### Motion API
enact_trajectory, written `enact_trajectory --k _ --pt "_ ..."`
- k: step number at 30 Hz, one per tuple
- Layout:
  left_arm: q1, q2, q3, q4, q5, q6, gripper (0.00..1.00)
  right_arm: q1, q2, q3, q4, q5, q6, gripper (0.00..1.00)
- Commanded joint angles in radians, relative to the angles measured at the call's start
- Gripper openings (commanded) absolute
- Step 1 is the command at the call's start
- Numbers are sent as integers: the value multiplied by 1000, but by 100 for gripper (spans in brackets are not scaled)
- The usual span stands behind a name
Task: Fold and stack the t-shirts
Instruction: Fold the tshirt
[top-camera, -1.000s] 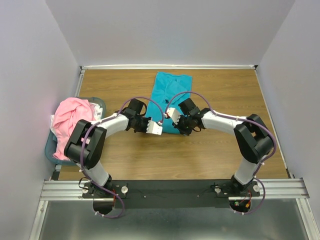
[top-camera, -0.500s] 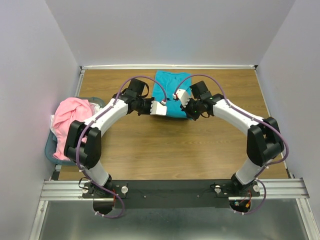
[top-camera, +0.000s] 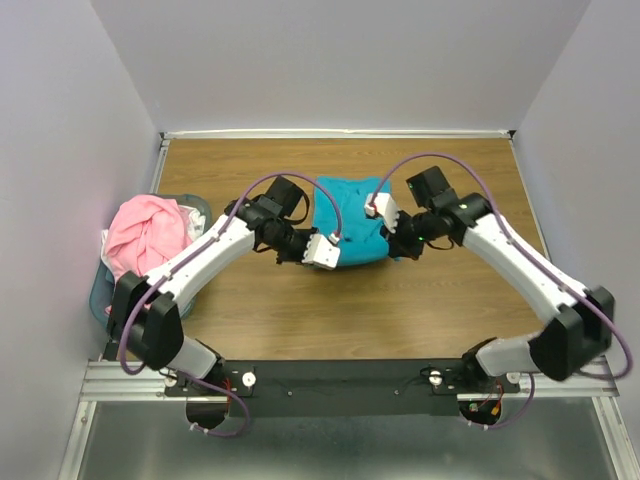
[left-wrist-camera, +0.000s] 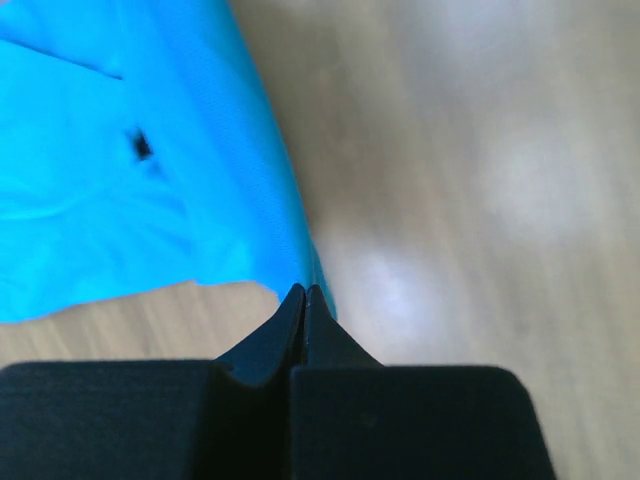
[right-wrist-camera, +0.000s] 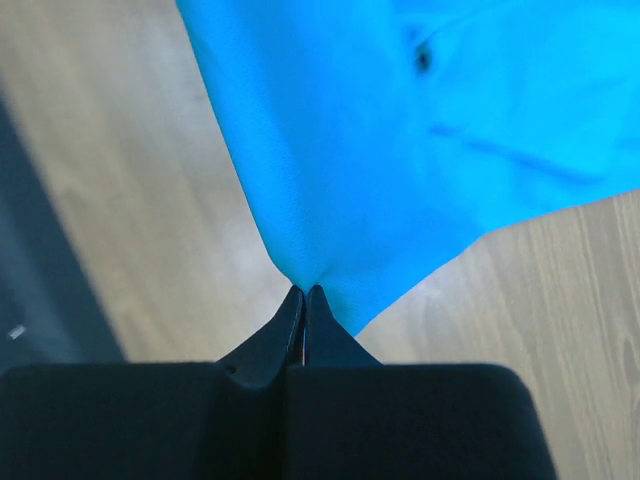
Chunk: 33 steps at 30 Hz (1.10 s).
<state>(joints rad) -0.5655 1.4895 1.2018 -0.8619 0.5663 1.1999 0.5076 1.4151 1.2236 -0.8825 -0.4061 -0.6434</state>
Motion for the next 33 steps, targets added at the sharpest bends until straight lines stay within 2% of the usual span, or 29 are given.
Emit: enact_trajectory --k 1,7,11,16,24,29,30,32,33 --pt "-20 -77 85 -254 129 -11 0 5 -102 40 -234 -108 -76 0" --pt "16 47 205 -180 87 -46 0 -84 46 88 -245 -125 -165 1" --pt "44 242 278 -88 70 -77 0 -156 182 86 -207 -146 -255 0" --pt "78 428 352 12 78 -129 0 -198 349 99 -104 -149 -271 1" --pt "95 508 279 127 35 -178 0 -202 452 71 -15 -132 -262 1" --pt "98 447 180 139 61 -174 1 -202 484 99 -7 -160 -200 1" --pt "99 430 148 147 61 -174 12 -202 461 103 -21 -192 -187 5" --pt "107 375 136 169 73 -177 23 -202 435 122 -59 -226 -135 22" --pt "124 342 140 182 84 -183 31 -211 409 152 -97 -278 -106 40"
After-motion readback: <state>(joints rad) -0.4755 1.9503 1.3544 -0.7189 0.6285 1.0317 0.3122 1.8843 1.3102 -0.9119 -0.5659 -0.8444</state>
